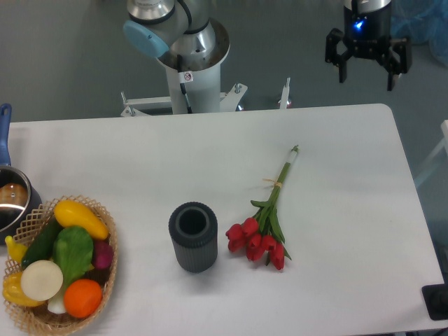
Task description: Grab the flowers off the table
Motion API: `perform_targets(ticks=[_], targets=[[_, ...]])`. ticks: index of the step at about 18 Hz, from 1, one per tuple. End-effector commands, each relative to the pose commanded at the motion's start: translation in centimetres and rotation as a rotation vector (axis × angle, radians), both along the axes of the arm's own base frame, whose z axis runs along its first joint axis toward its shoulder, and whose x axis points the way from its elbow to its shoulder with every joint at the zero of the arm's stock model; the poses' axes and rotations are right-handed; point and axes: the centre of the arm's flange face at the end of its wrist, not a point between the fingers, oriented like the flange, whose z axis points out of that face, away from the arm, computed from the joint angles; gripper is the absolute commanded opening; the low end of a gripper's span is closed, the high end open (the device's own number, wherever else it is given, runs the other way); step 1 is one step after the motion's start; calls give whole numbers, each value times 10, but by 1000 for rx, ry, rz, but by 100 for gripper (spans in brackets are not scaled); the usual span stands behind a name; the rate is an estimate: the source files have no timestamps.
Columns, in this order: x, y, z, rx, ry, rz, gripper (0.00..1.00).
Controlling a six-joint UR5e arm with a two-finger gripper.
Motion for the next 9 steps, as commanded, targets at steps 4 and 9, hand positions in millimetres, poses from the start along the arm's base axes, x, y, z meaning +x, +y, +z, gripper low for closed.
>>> perform_targets(ticks=[4, 9], targets=[[-2, 1, -1, 11, -3, -4, 100], [0, 6, -5, 19, -12, -5, 100]])
